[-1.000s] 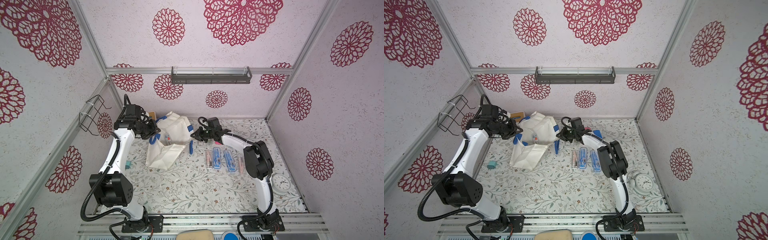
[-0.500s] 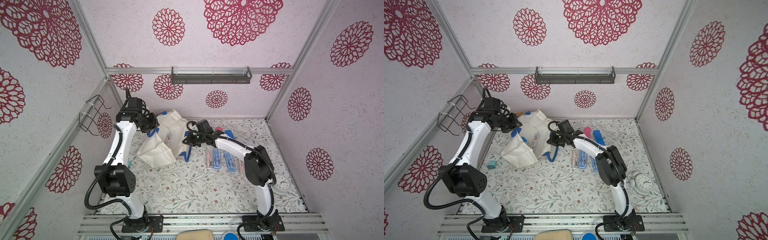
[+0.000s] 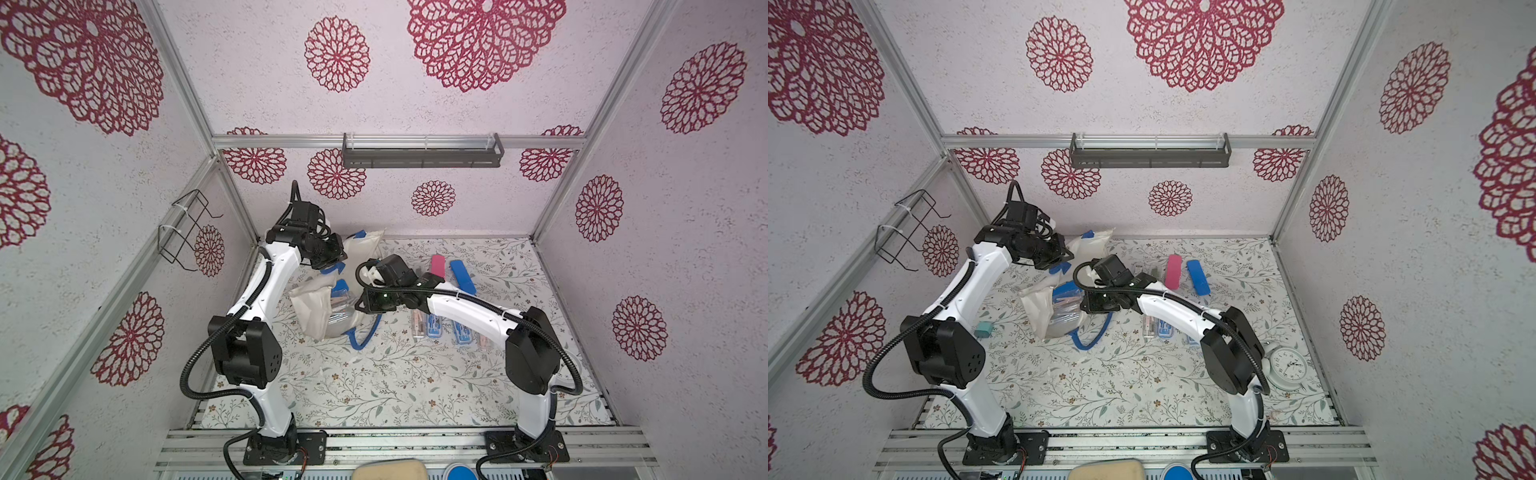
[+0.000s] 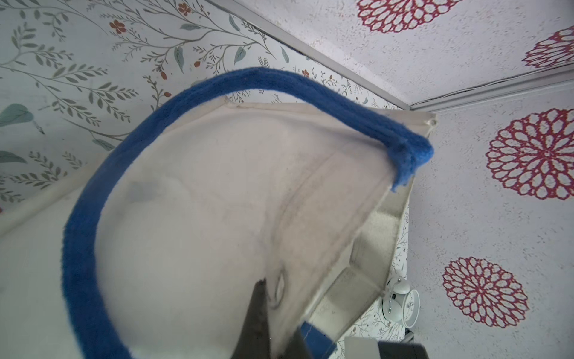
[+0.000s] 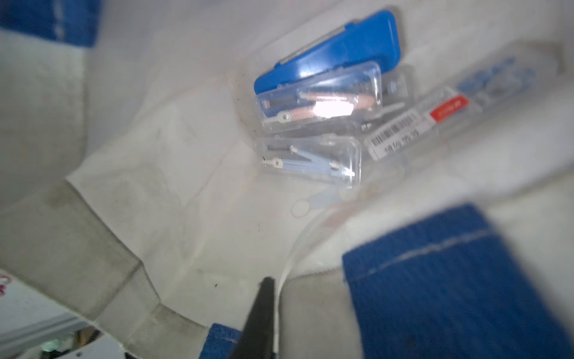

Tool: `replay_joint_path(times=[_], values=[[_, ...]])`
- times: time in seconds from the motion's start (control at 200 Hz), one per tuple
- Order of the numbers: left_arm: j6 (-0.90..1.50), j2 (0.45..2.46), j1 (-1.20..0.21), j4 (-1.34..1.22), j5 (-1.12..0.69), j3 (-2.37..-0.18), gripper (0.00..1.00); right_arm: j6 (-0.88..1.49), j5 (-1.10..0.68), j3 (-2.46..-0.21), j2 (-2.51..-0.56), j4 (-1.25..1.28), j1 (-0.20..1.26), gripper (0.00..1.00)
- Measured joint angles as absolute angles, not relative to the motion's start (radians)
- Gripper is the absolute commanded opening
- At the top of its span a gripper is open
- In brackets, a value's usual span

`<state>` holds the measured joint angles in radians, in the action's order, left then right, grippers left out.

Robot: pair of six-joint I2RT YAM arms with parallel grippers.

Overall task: Take out the compass set from the canvas bag
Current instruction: Adjust the canvas bag at the center of the board.

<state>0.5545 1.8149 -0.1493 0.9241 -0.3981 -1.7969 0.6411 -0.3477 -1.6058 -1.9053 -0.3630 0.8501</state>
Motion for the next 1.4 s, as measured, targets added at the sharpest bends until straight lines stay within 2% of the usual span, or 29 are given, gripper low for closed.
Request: replay_joint_path(times=[0.045,0.12,0.29,0.42,0.565,0.7,0.875,1.066,1.116,1.401], values=[[0.555,1.802,-0.150,0.913,-0.400,-1.778,0.00,0.633,-0.341,-1.562,-1.881,-0.361,0.846,0.44],[0.559,1.775,-0.151,0.903,-0.403,-1.758,0.00,0.638,-0.324,-1.493,-1.833,-0.360,0.830,0.50],[0.566,1.708,-0.156,0.903,-0.401,-1.720,0.00,0.656,-0.247,-1.382,-1.663,-0.366,0.742,0.52],[0.574,1.677,-0.162,0.903,-0.397,-1.701,0.00,0.675,-0.210,-1.436,-1.564,-0.376,0.693,0.34],[0.584,1.654,-0.182,0.900,-0.392,-1.674,0.00,0.709,-0.259,-1.625,-1.618,-0.391,0.731,0.19],[0.605,1.634,-0.194,0.884,-0.385,-1.642,0.00,0.727,-0.330,-1.763,-1.750,-0.424,0.799,0.17],[0.643,1.627,-0.196,0.870,-0.357,-1.633,0.00,0.706,-0.371,-1.729,-1.851,-0.514,0.853,0.17],[0.671,1.624,-0.196,0.865,-0.331,-1.630,0.00,0.701,-0.383,-1.625,-1.869,-0.554,0.861,0.30],[0.675,1.617,-0.197,0.859,-0.331,-1.622,0.00,0.699,-0.388,-1.638,-1.890,-0.562,0.861,0.36],[0.682,1.581,-0.212,0.856,-0.331,-1.590,0.00,0.783,-0.388,-1.785,-2.116,-0.533,0.860,0.49]])
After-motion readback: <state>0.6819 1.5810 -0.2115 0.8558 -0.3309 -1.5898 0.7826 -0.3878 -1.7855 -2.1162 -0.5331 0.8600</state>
